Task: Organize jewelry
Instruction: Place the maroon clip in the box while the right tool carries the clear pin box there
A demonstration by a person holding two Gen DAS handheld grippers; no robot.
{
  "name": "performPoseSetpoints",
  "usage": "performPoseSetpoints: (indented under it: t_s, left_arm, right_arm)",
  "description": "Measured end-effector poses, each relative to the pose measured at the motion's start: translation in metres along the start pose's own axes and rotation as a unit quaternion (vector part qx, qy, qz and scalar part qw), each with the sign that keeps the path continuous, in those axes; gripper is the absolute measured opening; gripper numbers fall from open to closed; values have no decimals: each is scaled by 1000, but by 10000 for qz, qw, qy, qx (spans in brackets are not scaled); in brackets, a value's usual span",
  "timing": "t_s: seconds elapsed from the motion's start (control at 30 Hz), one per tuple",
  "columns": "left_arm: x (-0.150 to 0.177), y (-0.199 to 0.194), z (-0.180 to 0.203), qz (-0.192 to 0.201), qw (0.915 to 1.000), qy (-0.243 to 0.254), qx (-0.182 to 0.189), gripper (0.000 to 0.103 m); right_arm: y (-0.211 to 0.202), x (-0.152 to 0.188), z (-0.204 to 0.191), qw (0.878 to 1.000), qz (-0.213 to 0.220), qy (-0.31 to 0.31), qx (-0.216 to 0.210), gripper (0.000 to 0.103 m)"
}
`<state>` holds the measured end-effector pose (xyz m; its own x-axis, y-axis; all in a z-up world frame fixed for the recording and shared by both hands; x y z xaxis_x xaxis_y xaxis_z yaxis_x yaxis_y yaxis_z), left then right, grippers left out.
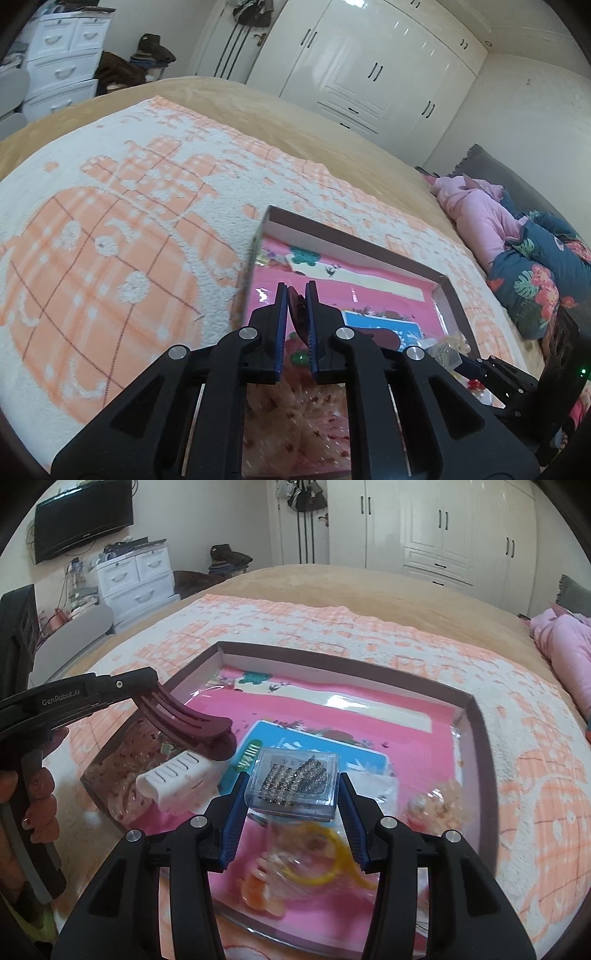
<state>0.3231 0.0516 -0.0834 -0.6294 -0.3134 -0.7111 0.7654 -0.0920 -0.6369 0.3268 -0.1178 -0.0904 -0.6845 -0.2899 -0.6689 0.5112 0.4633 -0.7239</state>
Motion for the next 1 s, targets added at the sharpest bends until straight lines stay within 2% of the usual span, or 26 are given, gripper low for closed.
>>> performPoseSetpoints:
  t_s: [0.4, 0.63, 1.0]
  left_arm:
    - [6, 2, -9, -31, 9998, 52, -177, 6]
    - [8, 1, -9, -38, 9998, 55, -180, 7]
    - [18, -8, -8, -42, 9995, 216, -214, 7]
  right_arm:
    - [19, 9, -27, 9989, -329, -284, -189, 47]
    - [11, 20, -29, 9989, -300, -263, -243, 48]
    - [-17, 32, -24, 9997, -65, -91, -229, 55]
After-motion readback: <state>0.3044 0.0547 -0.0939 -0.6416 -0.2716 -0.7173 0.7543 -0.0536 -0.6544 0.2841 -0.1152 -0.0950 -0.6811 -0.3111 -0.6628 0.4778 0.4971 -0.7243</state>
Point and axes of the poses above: each gripper's, at about its wrist camera, not at the fingertips, and y roughly the way its jaws point, z to its right, x to its underside, the point moved 6 cm from there along y, roughly the way its jaws point, and after that the axes turned 10 degrees about -x, right-handed, at the moved point
